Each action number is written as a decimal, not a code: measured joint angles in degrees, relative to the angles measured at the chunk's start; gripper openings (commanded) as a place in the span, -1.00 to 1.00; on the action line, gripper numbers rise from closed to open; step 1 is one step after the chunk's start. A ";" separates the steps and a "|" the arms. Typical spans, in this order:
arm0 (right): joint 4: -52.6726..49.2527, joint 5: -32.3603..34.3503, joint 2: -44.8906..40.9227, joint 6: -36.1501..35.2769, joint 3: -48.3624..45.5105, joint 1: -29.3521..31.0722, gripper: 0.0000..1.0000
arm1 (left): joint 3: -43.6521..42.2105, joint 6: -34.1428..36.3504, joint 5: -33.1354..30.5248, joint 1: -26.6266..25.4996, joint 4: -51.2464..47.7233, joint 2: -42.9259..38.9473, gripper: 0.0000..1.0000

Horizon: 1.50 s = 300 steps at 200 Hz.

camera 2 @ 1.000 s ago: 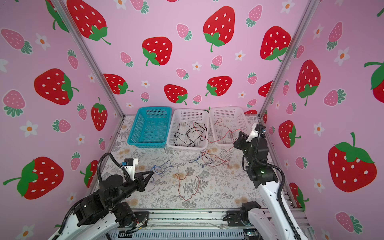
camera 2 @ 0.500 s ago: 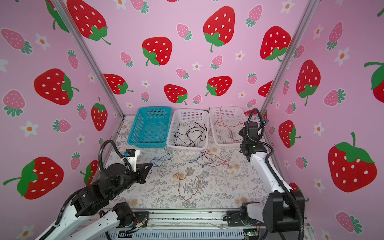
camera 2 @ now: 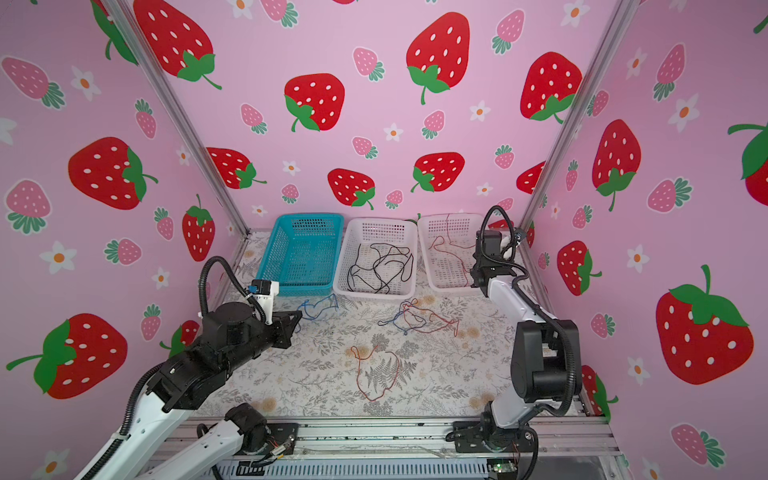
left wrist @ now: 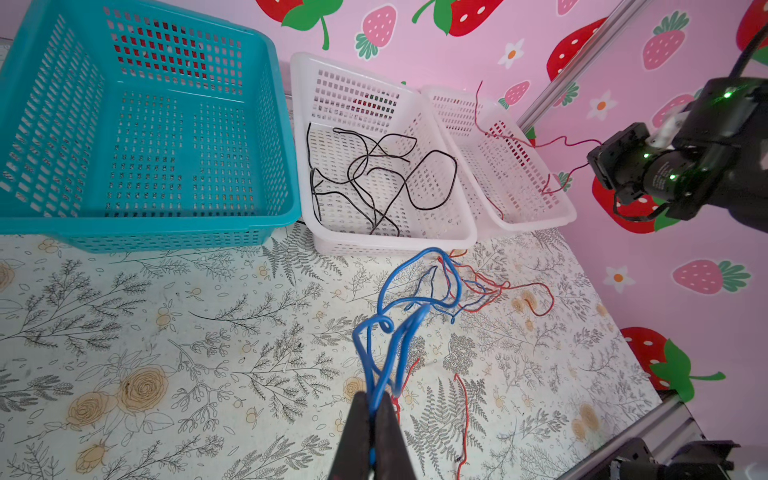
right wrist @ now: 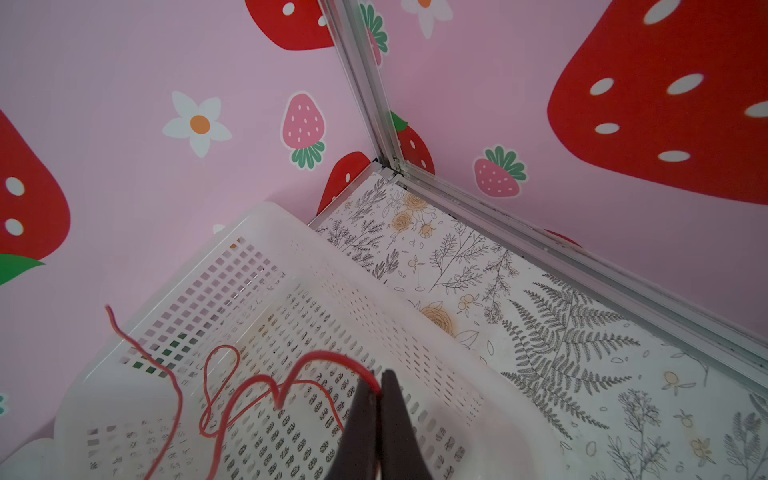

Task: Untangle the cables
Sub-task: 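Carry red wire into farther white basket with right gripper while left lifts blue wire, then release blue wire over teal basket with left gripper while right returns to pile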

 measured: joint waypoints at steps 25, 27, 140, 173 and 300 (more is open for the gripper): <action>0.20 -0.96 3.41 0.02 0.35 -0.02 -1.00 | 1.31 0.83 2.54 2.89 0.02 1.60 -1.00; 0.17 -1.01 3.56 0.02 0.35 -0.04 -1.00 | 1.44 0.87 2.64 3.13 0.02 1.75 -1.00; 1.18 -5.09 6.75 -0.17 1.75 -0.09 -0.35 | 4.22 2.69 11.02 10.93 -0.04 5.86 -1.00; 1.57 -6.91 6.56 -0.26 1.70 -0.09 -0.14 | 5.64 2.82 11.98 12.31 -0.20 7.34 -1.00; 6.69 -20.59 -21.40 -3.21 -18.56 9.35 0.35 | 19.93 4.44 16.44 26.64 4.52 31.45 -1.00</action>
